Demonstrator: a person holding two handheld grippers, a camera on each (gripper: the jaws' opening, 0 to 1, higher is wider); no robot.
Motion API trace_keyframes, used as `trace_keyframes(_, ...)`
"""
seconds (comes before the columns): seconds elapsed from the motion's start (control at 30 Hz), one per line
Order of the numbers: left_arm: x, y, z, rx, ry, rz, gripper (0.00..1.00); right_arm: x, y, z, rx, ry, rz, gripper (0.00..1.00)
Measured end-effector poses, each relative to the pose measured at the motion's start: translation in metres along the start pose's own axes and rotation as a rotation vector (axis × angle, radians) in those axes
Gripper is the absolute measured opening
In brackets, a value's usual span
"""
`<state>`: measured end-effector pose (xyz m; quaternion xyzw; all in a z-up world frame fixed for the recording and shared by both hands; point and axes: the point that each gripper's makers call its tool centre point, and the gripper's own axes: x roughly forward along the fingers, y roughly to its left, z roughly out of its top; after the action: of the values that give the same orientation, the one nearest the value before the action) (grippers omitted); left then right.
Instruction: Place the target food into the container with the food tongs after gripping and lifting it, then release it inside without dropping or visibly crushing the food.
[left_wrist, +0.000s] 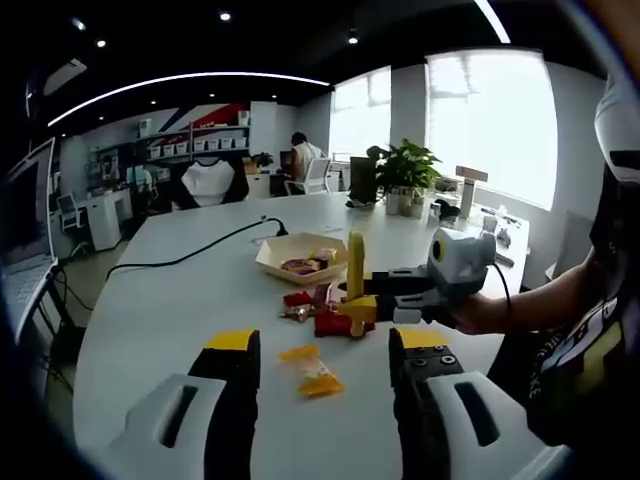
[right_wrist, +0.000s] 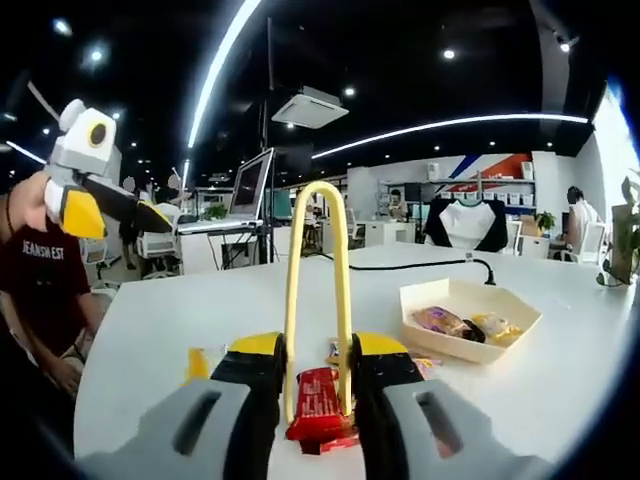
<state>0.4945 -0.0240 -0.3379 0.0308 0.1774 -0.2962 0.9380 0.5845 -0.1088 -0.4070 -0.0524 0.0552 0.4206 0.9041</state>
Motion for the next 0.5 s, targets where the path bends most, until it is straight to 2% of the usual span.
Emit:
trace_keyframes(0.07, -0.001, 0.000, 0.000, 0.003, -0.002, 0.002, 0.55, 0.001, 0.001, -0.002, -0.026, 0.029, -0.005, 0.20)
trace_keyframes(0.1, -0.001, 0.001, 0.000, 0.003, -0.002, 0.004, 0.54, 0.002, 0.003, -0.001, -0.083, 0.040, 0.004, 0.19)
trace_keyframes(0.13, -0.001, 0.001, 0.000, 0.002, -0.001, 0.006, 0.54, 0.002, 0.005, 0.000, -0.094, 0.040, 0.002, 0.17)
trace_keyframes(0.33, -0.003, 0.002, -0.001, 0.004, 0.000, 0.010, 0.53, 0.001, 0.005, 0.000, -0.048, 0.037, 0.013, 0.17)
trace_keyframes(0.5, -0.003, 0.003, -0.004, 0.000, 0.005, 0.012, 0.53, -0.004, 0.006, 0.009, -0.029, 0.018, 0.015, 0.17)
